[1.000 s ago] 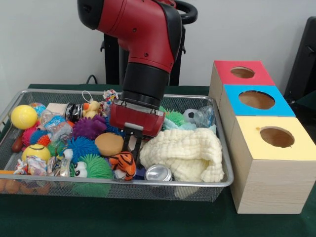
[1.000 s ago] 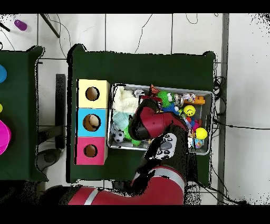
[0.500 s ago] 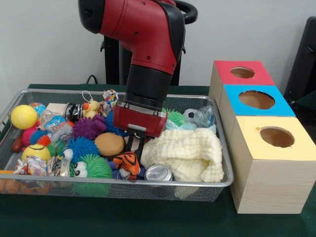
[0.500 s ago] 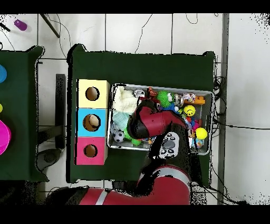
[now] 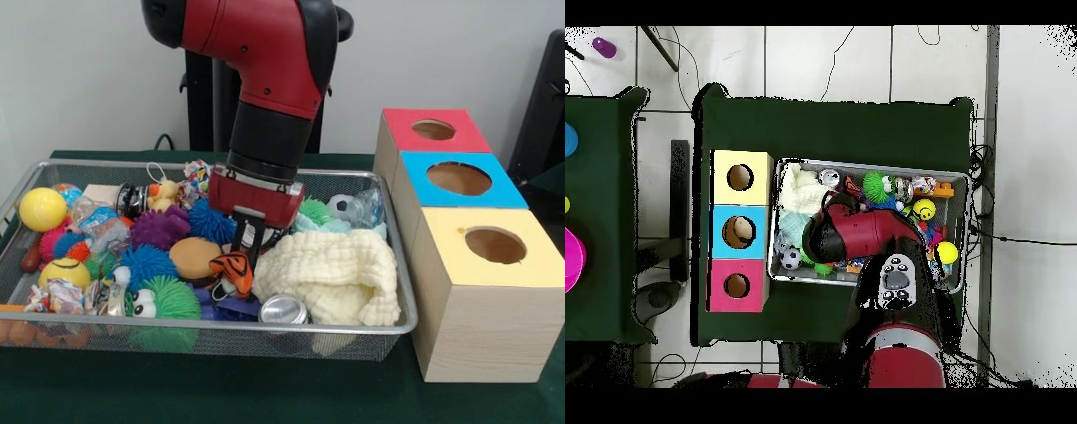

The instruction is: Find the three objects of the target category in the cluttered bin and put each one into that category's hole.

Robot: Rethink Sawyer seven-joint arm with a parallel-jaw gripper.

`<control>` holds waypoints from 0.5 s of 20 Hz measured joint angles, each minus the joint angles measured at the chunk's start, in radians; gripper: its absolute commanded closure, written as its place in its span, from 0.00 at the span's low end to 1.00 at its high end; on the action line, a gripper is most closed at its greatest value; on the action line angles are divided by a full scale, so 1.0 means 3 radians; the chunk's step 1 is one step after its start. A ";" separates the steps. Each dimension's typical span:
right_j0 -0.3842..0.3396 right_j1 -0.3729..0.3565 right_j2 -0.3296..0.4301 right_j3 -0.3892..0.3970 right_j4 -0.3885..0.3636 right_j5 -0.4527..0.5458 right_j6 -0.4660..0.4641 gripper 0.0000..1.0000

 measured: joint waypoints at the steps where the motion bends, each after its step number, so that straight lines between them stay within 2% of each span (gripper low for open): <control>1: -0.0012 -0.0027 0.0023 0.0014 -0.0001 0.0058 0.0000 1.00; 10: -0.0030 -0.0119 0.0128 0.0035 -0.0017 0.0092 0.0000 1.00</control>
